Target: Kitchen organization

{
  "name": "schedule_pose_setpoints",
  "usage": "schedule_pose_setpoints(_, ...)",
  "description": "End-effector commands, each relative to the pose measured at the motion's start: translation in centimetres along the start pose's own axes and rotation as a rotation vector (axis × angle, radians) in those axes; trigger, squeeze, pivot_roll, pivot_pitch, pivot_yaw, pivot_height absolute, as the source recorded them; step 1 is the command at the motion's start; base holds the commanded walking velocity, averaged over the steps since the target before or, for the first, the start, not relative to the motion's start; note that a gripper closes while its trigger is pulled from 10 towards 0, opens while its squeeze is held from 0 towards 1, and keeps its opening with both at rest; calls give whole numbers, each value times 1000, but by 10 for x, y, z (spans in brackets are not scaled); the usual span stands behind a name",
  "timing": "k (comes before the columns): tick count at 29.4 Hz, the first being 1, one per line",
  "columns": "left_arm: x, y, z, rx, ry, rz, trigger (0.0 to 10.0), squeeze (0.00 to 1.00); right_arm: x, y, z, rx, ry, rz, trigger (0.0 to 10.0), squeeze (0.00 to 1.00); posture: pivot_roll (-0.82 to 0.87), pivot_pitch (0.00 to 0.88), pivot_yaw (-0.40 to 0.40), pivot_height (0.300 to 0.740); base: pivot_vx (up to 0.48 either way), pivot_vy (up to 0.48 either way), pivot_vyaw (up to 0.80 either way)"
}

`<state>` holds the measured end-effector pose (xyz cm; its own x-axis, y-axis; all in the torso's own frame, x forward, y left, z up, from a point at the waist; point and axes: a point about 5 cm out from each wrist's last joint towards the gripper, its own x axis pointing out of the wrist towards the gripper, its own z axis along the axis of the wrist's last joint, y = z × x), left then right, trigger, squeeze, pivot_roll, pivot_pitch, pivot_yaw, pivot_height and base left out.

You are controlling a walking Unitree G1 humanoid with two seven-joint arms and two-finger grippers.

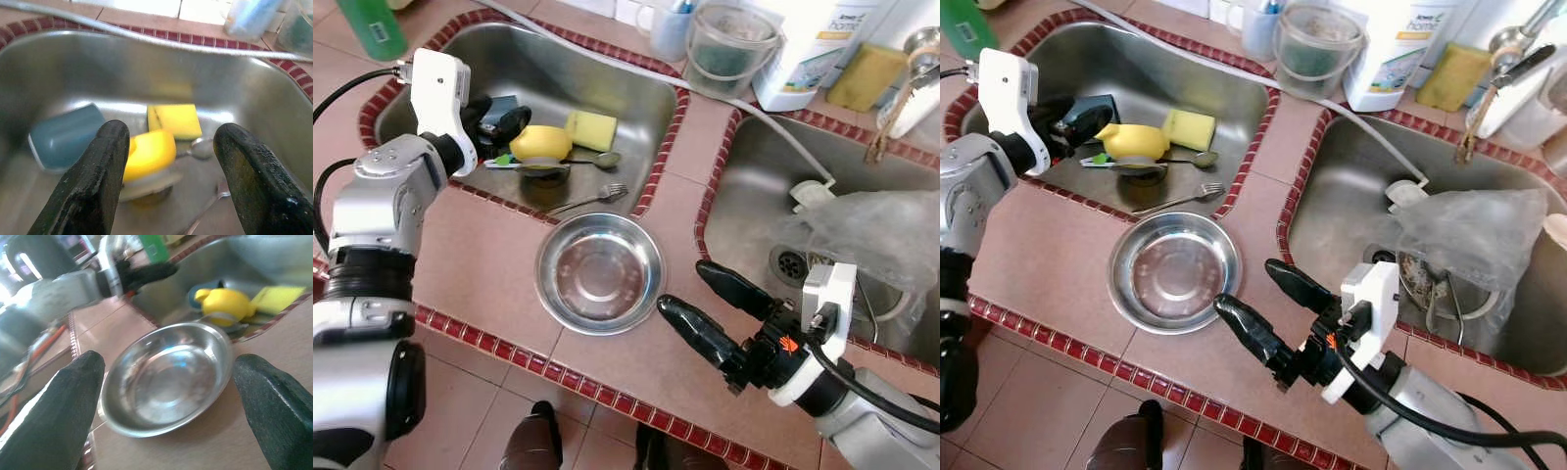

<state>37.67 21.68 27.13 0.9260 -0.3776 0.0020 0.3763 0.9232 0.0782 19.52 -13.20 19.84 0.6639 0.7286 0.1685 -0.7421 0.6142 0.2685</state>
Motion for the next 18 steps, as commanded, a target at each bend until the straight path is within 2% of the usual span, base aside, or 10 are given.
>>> schedule_pose_setpoints(1,-4,-1,1,3,11,-16,10000,0,-2,-4,-3,-5,8,-20,10000,0,87,210,-65,740,0,0,0)
schedule_pose_setpoints(5,-14,-10,-11,54,90,-69,10000,0,-1,-11,-7,-12,13,-42,10000,0,95,184,-72,740,0,0,0)
schedule_pose_setpoints(9,-21,-20,-19,45,135,-108,10000,0,1,-19,-11,-25,19,-44,10000,0,92,159,-74,740,0,0,0)
schedule_pose_setpoints(14,-25,-30,-25,34,167,-150,10000,0,1,-24,-11,-44,16,-47,10000,0,83,141,-71,740,0,0,0)
schedule_pose_setpoints(18,-25,-43,-38,56,214,-190,10000,0,-1,-27,-13,-60,22,-53,10000,0,86,118,-66,740,0,0,0)
